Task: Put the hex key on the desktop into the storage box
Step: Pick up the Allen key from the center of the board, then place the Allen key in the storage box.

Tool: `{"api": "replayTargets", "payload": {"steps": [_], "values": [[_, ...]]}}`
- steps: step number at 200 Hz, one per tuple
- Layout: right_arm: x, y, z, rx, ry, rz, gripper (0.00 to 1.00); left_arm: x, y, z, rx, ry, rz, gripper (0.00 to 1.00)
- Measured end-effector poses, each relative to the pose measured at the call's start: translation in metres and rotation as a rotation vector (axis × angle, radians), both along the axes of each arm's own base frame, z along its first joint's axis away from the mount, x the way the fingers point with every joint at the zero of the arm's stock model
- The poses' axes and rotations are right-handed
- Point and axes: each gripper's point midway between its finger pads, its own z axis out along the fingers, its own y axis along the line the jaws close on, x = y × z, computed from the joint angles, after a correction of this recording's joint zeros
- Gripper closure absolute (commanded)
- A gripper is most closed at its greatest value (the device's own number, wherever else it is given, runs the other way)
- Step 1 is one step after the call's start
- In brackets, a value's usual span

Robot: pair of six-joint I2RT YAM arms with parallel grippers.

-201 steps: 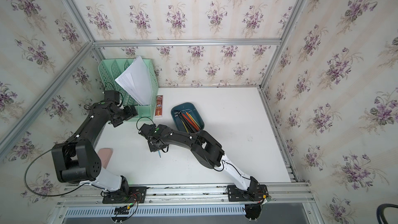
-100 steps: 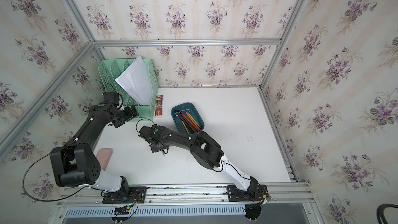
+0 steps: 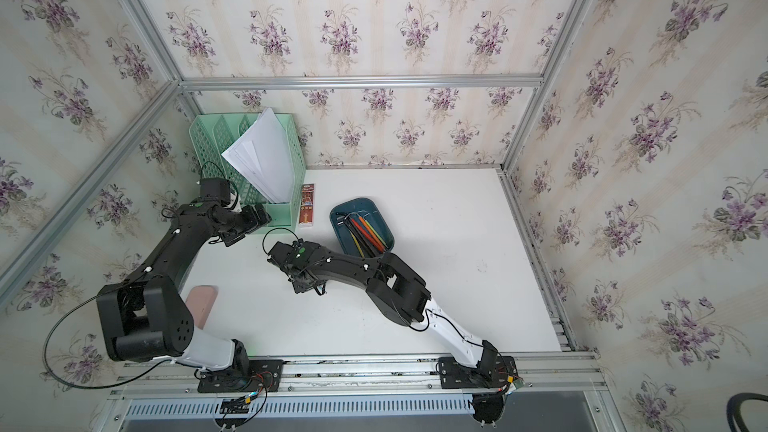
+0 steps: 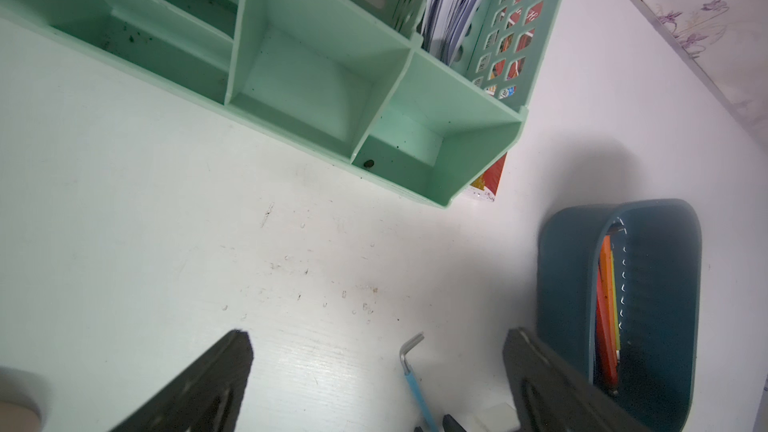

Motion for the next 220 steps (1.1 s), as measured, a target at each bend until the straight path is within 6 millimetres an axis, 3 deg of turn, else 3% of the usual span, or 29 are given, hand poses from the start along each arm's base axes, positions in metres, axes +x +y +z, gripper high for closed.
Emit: {"api": "replayTargets", "payload": {"steps": [26, 56, 102, 166, 220], "values": [[0.006, 0.006, -0.003, 0.017, -0.034, 0.015, 0.79, 0.000, 0.000, 0.000, 0.000, 0.000, 0.001, 0.01], [0.013, 0.011, -0.005, 0.048, -0.074, 0.016, 1.00, 0.000, 0.000, 0.001, -0.001, -0.003, 0.003, 0.01], [0.015, 0.004, 0.001, 0.141, -0.091, 0.005, 1.00, -0.002, -0.003, 0.002, -0.004, -0.004, 0.003, 0.01], [0.012, -0.052, 0.022, 0.143, -0.052, -0.050, 1.00, 0.004, -0.025, 0.012, -0.005, -0.028, -0.036, 0.01], [0.024, -0.036, 0.065, 0.284, -0.101, -0.074, 1.00, 0.017, -0.041, 0.030, -0.025, -0.067, -0.052, 0.01]]}}
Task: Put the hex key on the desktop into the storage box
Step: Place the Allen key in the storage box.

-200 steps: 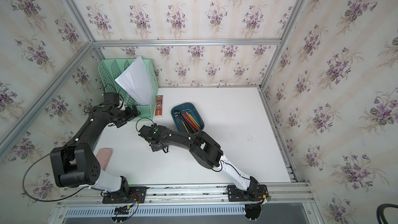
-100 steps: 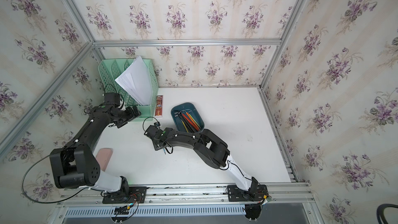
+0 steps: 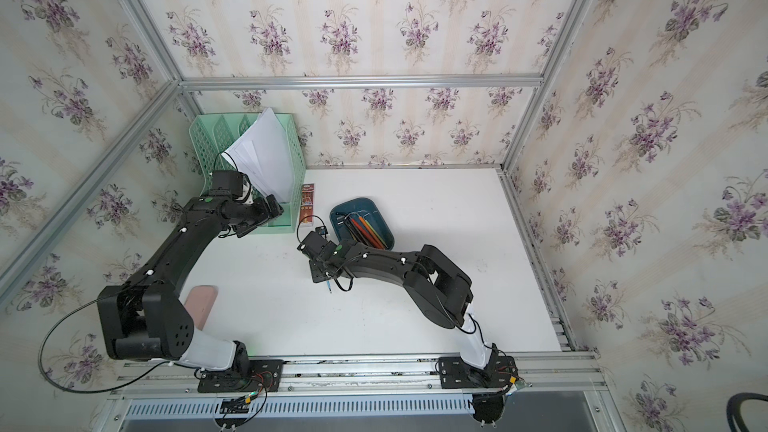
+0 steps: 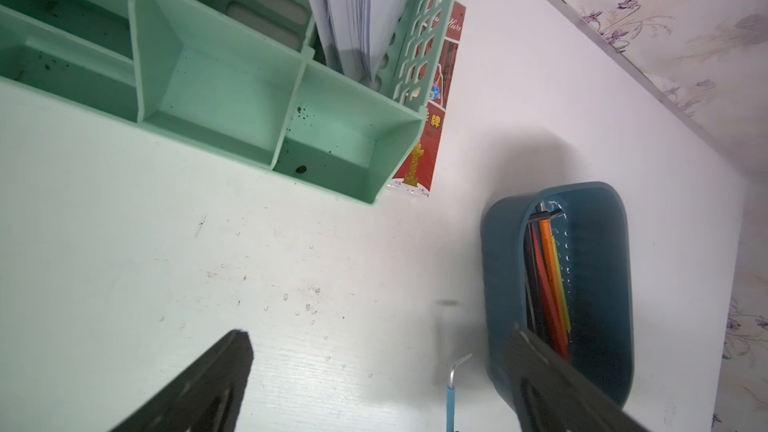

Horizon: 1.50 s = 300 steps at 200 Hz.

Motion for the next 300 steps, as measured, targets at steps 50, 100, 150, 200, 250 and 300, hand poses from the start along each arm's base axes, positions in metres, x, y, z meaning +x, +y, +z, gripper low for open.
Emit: {"api": "replayTargets", "payload": {"steps": [50, 100, 150, 200, 250, 300], "values": [[0.038, -0.016, 0.048, 0.092, -0.053, -0.075, 1.00, 0.001, -0.016, 0.001, -0.041, 0.003, -0.011, 0.01], [0.103, -0.055, 0.087, 0.132, -0.156, -0.143, 1.00, 0.009, -0.037, 0.020, -0.059, -0.047, -0.055, 0.01], [0.148, -0.092, 0.064, 0.061, -0.162, -0.146, 1.00, 0.012, -0.051, 0.026, -0.027, -0.091, -0.084, 0.01], [0.169, -0.103, 0.029, -0.001, -0.134, -0.119, 1.00, 0.019, -0.062, 0.031, -0.011, -0.142, -0.114, 0.01], [0.168, -0.104, 0.008, -0.031, -0.108, -0.089, 1.00, 0.024, -0.070, 0.033, 0.019, -0.157, -0.134, 0.01], [0.169, -0.105, 0.002, -0.044, -0.109, -0.073, 1.00, 0.020, -0.075, 0.036, 0.029, -0.171, -0.144, 0.01]]}}
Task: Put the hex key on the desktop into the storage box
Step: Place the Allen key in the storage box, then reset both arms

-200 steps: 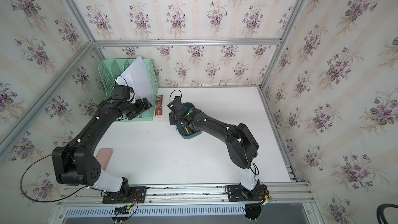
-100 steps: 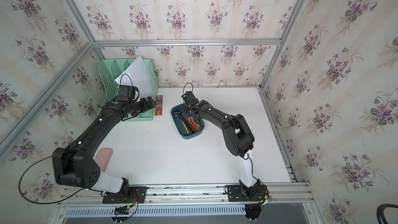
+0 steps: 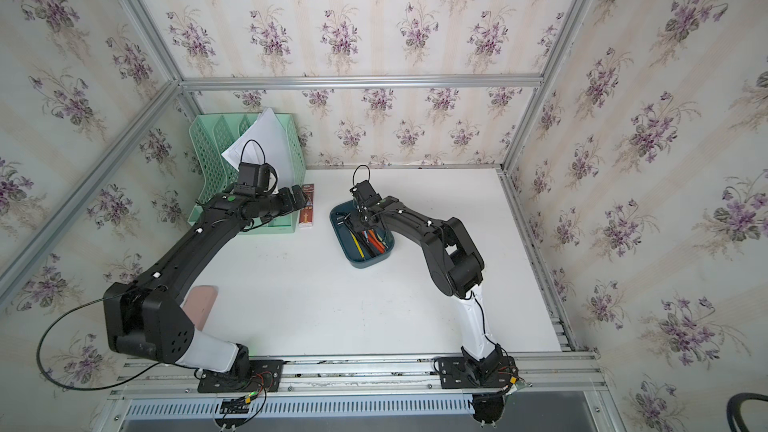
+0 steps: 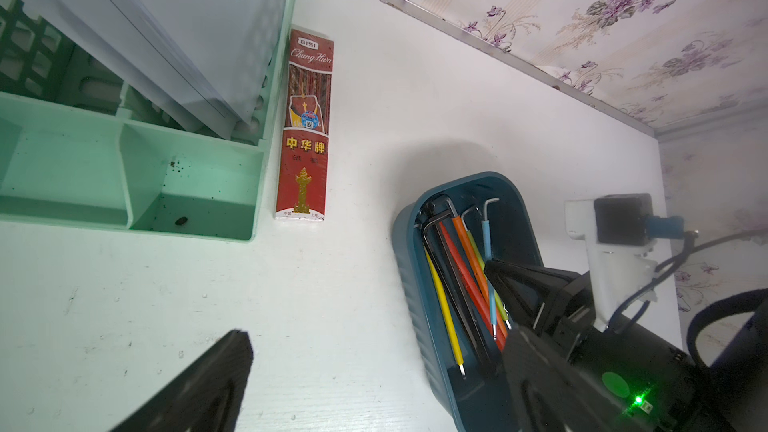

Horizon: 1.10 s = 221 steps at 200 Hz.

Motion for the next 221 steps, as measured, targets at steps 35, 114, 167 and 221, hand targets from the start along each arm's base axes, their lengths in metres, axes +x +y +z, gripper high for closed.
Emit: {"api": "replayTargets", "payload": {"steps": [35, 114, 167, 221], "values": [[0.000, 0.000, -0.001, -0.004, -0.001, 0.005, 0.86, 0.000, 0.001, 0.000, 0.018, -0.020, 0.011, 0.01], [-0.008, -0.010, 0.002, -0.010, -0.031, 0.011, 0.39, -0.003, 0.002, 0.010, 0.081, -0.090, 0.027, 0.01], [-0.016, -0.030, 0.041, 0.017, -0.150, -0.024, 0.29, -0.009, 0.008, 0.023, 0.163, -0.199, 0.060, 0.01], [-0.031, -0.075, 0.095, 0.007, -0.347, -0.115, 0.00, -0.017, 0.031, 0.031, 0.333, -0.322, 0.104, 0.01]]}}
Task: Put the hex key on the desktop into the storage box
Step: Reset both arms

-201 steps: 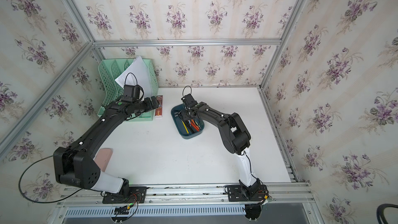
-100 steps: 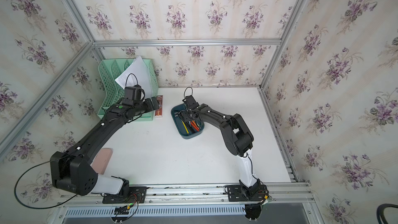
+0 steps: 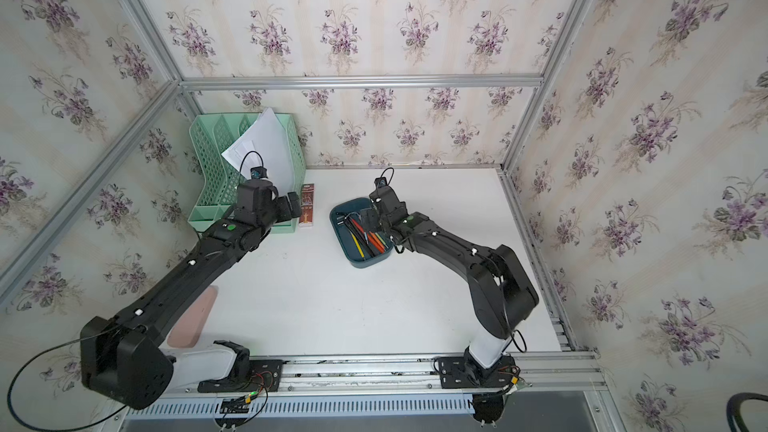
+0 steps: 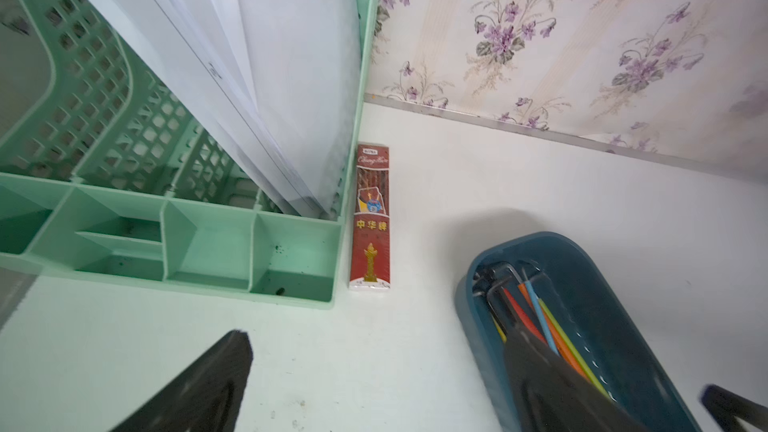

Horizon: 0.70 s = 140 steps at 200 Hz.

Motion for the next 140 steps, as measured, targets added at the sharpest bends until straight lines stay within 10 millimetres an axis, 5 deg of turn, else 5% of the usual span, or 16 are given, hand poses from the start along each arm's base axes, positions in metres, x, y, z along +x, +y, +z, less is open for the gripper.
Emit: {"api": "replayTargets", "payload": {"steps": [79, 140], "values": [[-0.041, -0.111, 0.007, -0.145, -0.218, -0.251, 0.00, -0.006, 0.068, -0.026, 0.373, -0.043, 0.224, 0.01], [-0.048, -0.211, 0.003, -0.190, -0.331, -0.498, 0.00, -0.032, 0.116, -0.080, 0.459, 0.020, 0.307, 0.01]]}}
